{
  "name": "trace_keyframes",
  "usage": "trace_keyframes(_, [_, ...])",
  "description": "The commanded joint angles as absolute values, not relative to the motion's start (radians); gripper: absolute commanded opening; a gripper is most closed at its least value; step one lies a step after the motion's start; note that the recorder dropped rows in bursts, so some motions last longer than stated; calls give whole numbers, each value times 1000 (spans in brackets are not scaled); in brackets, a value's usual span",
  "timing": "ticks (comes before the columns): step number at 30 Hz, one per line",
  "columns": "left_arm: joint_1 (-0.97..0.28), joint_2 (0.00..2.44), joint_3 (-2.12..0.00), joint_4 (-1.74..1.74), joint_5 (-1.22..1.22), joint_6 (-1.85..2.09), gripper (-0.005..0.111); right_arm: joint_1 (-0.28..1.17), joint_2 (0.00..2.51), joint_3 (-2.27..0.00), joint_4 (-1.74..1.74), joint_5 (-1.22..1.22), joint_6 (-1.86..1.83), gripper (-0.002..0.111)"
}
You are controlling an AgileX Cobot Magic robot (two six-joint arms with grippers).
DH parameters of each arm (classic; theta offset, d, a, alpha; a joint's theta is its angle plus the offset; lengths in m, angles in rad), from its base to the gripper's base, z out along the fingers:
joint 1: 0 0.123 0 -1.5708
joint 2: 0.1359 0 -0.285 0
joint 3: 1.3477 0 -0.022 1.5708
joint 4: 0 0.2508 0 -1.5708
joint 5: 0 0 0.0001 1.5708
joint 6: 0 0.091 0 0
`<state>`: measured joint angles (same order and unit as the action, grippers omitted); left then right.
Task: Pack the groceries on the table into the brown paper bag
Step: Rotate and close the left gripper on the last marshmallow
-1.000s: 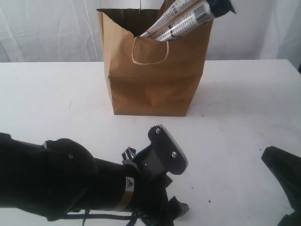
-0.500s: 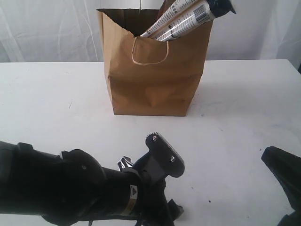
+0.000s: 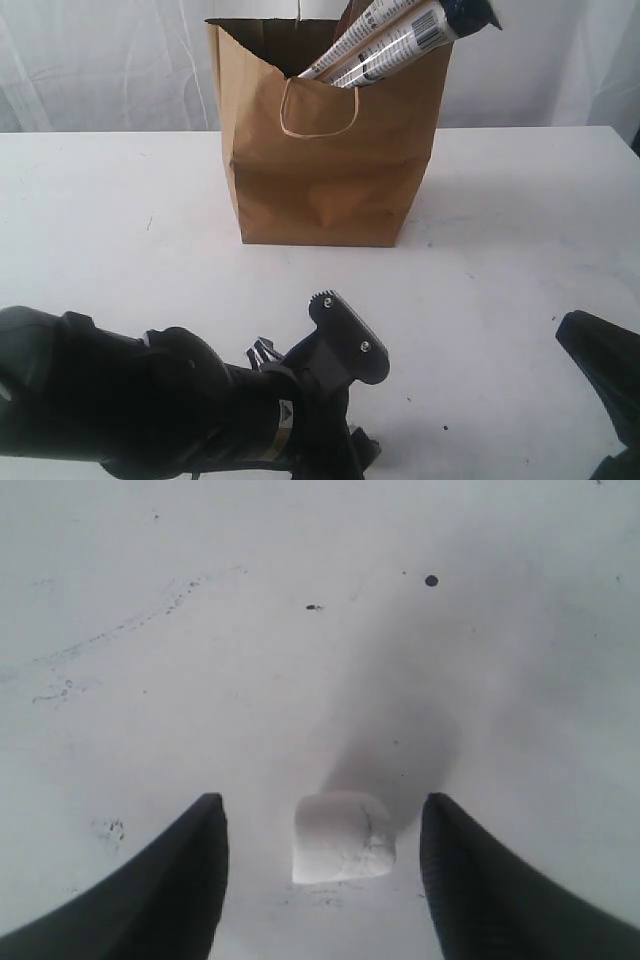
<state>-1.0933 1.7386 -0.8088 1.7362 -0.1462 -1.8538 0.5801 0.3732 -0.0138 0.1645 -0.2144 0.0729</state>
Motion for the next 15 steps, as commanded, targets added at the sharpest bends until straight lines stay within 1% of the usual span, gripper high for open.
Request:
trace_keyframes(1, [-1101, 1738, -804, 1744, -124, -1846, 61, 575, 366, -8, 165, -219, 75, 0])
trace_keyframes(10, [-1101, 1806, -831, 1744, -145, -1836, 61, 575, 366, -8, 165, -219, 75, 0])
trace_keyframes(12, [-1101, 1815, -840, 1744, -145, -1836, 56, 575, 366, -8, 165, -219, 75, 0])
trace_keyframes(13, [-1101, 1815, -840, 1744, -137, -1836, 42, 575, 366, -8, 165, -219, 75, 0])
trace_keyframes(14, [-1101, 1815, -840, 1744, -137, -1836, 34, 575, 366, -8, 165, -219, 75, 0])
trace_keyframes(15, [-1101, 1815, -840, 1744, -135, -1836, 16, 575, 366, -8, 165, -219, 75, 0])
